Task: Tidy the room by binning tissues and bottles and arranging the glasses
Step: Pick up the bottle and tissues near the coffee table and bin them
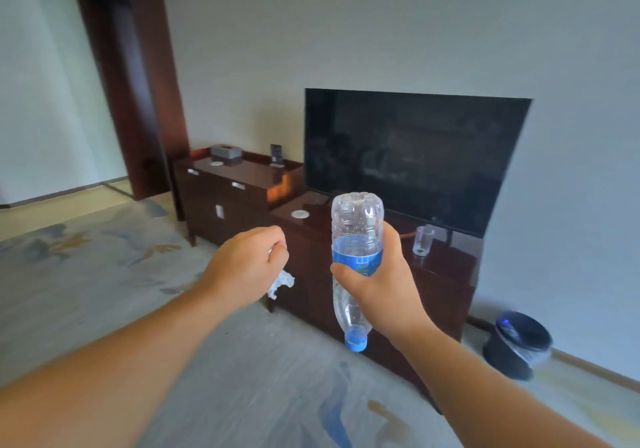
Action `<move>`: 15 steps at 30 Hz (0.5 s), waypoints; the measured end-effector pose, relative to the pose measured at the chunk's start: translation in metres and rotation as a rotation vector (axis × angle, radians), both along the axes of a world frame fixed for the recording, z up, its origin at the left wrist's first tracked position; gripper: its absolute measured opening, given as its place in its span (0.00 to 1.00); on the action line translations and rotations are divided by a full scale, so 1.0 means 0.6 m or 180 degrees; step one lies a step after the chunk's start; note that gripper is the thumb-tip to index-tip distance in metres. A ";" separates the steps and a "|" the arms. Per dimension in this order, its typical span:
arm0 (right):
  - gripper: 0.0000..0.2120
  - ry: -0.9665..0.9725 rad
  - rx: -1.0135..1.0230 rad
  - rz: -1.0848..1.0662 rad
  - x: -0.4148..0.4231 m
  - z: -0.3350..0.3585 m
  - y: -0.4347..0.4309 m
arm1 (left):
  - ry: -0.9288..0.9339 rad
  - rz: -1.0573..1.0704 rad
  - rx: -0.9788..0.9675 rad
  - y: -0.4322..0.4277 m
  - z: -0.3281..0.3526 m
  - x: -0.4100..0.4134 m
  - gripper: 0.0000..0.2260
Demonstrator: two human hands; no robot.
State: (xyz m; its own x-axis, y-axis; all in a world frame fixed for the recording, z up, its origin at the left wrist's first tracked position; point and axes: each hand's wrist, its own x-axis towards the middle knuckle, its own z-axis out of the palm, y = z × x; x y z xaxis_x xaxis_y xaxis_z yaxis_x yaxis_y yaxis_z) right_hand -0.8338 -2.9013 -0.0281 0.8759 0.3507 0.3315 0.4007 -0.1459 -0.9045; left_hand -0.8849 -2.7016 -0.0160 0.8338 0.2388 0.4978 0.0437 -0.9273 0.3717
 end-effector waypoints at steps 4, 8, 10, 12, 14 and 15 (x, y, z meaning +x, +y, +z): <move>0.30 0.0039 -0.0058 -0.0403 0.046 -0.011 -0.076 | 0.0046 -0.0360 0.0058 -0.074 -0.009 0.084 0.08; 0.27 0.0159 -0.0129 -0.0817 0.080 -0.028 -0.137 | 0.0127 -0.0791 0.0059 -0.129 -0.025 0.165 0.09; 0.28 0.0214 -0.0165 -0.1064 0.096 -0.037 -0.160 | 0.0165 -0.1021 0.0029 -0.154 -0.032 0.202 0.10; 0.29 0.0249 -0.0164 -0.1314 0.111 -0.044 -0.182 | 0.0179 -0.1244 0.0010 -0.179 -0.039 0.238 0.10; 0.30 0.0276 -0.0198 -0.1534 0.126 -0.048 -0.200 | 0.0201 -0.1469 -0.0004 -0.202 -0.045 0.271 0.10; 0.31 0.0303 -0.0214 -0.1644 0.133 -0.049 -0.208 | 0.0214 -0.1576 -0.0010 -0.214 -0.048 0.288 0.10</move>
